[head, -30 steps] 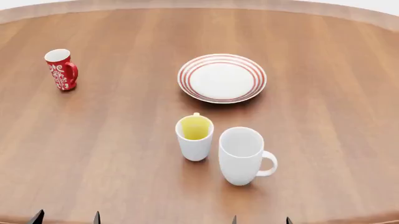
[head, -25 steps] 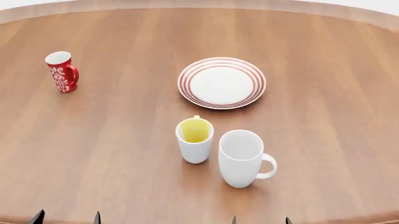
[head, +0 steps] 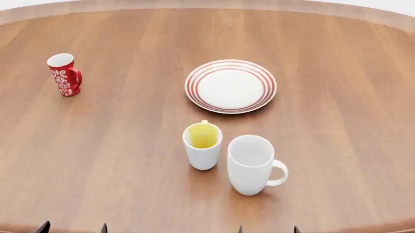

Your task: Pick up the red mug and put it on the plate

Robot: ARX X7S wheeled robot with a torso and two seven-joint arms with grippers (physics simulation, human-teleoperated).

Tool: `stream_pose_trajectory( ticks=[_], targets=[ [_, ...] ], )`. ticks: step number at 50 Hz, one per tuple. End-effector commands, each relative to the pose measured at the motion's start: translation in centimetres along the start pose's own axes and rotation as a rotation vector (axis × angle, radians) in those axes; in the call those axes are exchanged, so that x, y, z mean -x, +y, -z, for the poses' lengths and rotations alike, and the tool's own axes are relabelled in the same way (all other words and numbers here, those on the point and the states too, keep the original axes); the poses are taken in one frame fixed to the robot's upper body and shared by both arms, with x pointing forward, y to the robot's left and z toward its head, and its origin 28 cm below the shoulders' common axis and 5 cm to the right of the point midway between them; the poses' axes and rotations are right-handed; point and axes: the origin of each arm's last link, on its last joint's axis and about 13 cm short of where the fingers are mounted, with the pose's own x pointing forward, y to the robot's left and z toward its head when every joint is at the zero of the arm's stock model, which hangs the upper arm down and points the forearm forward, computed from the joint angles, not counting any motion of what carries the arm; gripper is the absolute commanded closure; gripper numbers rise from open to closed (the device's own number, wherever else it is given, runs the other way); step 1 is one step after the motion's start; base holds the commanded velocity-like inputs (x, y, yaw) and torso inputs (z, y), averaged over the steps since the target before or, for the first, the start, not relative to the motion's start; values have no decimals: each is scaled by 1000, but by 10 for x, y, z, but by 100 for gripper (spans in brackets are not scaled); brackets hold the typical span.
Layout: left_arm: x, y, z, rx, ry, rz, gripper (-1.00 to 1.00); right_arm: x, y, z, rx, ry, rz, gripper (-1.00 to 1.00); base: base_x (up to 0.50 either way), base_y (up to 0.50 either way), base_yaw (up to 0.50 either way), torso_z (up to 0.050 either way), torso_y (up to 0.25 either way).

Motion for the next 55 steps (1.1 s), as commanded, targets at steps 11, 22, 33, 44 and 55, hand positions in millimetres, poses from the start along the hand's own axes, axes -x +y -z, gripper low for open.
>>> stream_pose_trajectory(
  ticks=[11, 22, 33, 44, 55],
  targets=[
    [-5, -3, -48, -13, -14, 21, -100, -12, -3, -58, 14, -18, -7, -100, 0, 0, 0, 0, 0],
    [-10, -2, -79, -25, -72, 18, -100, -14, -5, -87, 10, -44, -13, -100, 0, 0, 0, 0, 0],
    [-13, -1, -75, -20, -63, 15, -100, -28, -15, -83, -13, -11, 72, -100, 0, 0, 0, 0, 0],
    [-17, 2, -72, -10, -58, -5, -100, -38, -58, -90, -51, -10, 327, -100, 0, 0, 0, 0, 0],
    [-17, 3, -73, -7, -60, -9, -100, -33, -63, -91, -35, -9, 368, -100, 0, 0, 0, 0, 0]
  ],
)
